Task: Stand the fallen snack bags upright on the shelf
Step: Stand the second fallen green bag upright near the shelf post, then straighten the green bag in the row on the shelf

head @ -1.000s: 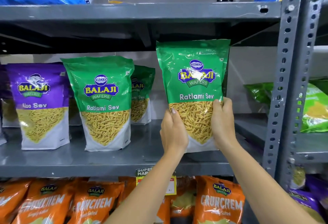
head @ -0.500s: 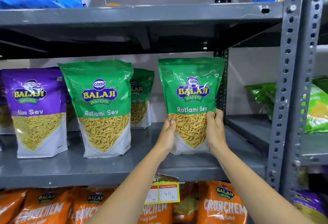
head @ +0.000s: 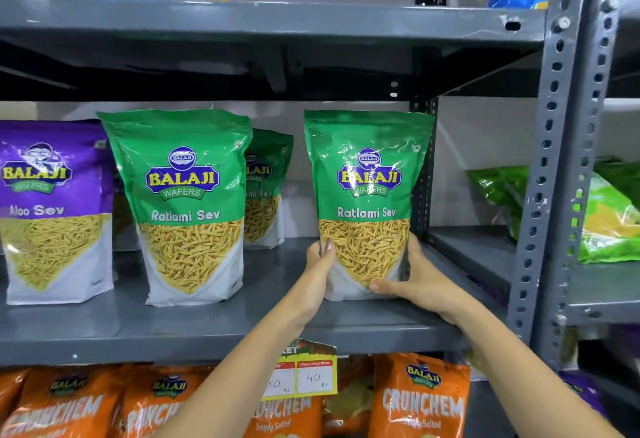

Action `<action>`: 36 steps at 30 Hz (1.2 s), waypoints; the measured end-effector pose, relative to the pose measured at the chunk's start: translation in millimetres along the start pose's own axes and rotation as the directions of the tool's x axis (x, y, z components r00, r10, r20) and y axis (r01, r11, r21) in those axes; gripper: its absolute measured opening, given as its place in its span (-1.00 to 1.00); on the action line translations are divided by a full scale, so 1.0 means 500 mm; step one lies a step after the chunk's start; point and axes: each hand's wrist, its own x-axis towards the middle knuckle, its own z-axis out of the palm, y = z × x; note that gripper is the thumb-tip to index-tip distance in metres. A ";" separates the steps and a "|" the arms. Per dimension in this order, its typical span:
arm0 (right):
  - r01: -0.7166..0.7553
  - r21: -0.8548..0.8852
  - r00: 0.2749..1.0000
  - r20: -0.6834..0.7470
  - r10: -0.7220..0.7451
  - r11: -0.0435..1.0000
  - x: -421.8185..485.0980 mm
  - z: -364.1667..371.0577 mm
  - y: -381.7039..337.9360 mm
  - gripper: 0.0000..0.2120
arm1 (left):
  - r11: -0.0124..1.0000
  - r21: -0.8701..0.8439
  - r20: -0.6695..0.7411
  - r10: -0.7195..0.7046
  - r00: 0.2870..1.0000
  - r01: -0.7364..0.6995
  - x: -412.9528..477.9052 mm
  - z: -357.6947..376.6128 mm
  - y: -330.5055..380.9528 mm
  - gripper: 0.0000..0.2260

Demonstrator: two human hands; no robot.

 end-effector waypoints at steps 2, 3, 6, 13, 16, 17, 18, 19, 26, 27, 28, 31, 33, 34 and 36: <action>-0.008 0.024 1.000 -0.006 0.008 1.000 0.001 -0.012 0.003 0.18 | 0.996 0.082 -0.086 -0.019 0.996 0.026 0.022 0.027 0.018 -0.83; -0.011 0.029 1.000 -0.011 0.011 1.000 0.000 -0.021 0.007 0.20 | 0.990 0.133 -0.127 -0.019 0.992 0.036 0.037 0.029 0.013 -0.84; -0.027 0.047 1.000 -0.015 0.027 0.999 -0.010 -0.047 0.022 0.21 | 0.970 0.225 -0.137 -0.056 0.989 0.086 0.057 0.047 -0.006 -0.63; -0.031 0.052 0.999 -0.010 0.032 0.998 -0.024 -0.056 0.034 0.28 | 0.965 0.263 0.007 -0.001 1.000 -0.001 0.036 0.058 -0.006 -0.56; -0.014 -0.016 0.990 -0.139 0.012 1.000 -0.054 -0.050 0.005 0.47 | 0.977 0.212 0.014 0.014 1.000 -0.017 -0.009 0.041 0.015 -0.44; 0.024 -0.008 0.970 -0.241 -0.025 1.000 -0.071 -0.043 -0.009 0.45 | 0.977 0.207 0.008 0.042 0.999 -0.043 -0.030 0.032 0.025 -0.43; 0.101 0.013 0.936 -0.341 -0.090 0.995 -0.091 -0.030 -0.020 0.39 | 0.972 0.209 -0.016 0.117 0.993 -0.111 -0.057 0.020 0.036 -0.45; 0.199 0.025 0.887 -0.429 -0.169 0.980 -0.113 -0.012 -0.029 0.29 | 0.950 0.216 -0.061 0.245 0.968 -0.227 -0.092 0.004 0.051 -0.50; 0.455 -0.039 0.752 -0.518 -0.407 0.890 -0.086 0.192 -0.164 -0.63 | 0.594 0.598 -0.510 0.800 0.316 -0.538 -0.172 -0.261 0.068 -0.78; 0.402 -0.004 0.831 -0.419 -0.367 0.916 -0.057 0.228 -0.186 -0.59 | 0.657 0.594 -0.582 0.749 0.315 -0.464 -0.164 -0.300 0.063 -0.77; 0.318 0.017 0.905 -0.302 -0.299 0.948 -0.025 0.263 -0.200 -0.51 | 0.743 0.558 -0.657 0.668 0.349 -0.370 -0.157 -0.332 0.055 -0.74; 0.036 0.012 0.999 0.026 -0.036 0.999 0.058 0.355 -0.211 -0.11 | 0.931 0.342 -0.735 0.348 0.583 -0.125 -0.141 -0.388 0.026 -0.67; -0.052 -0.006 0.991 0.124 0.053 0.999 0.089 0.397 -0.208 -0.02 | 0.951 0.308 -0.699 0.223 0.680 0.006 -0.139 -0.402 0.022 -0.57; -0.051 -0.020 0.989 0.135 0.053 0.999 0.096 0.411 -0.206 -0.05 | 0.944 0.319 -0.694 0.175 0.698 0.080 -0.142 -0.404 0.025 -0.54; -0.015 -0.019 0.992 0.122 0.017 1.000 0.099 0.425 -0.201 -0.19 | 0.921 0.334 -0.698 0.098 0.710 0.202 -0.147 -0.403 0.031 -0.55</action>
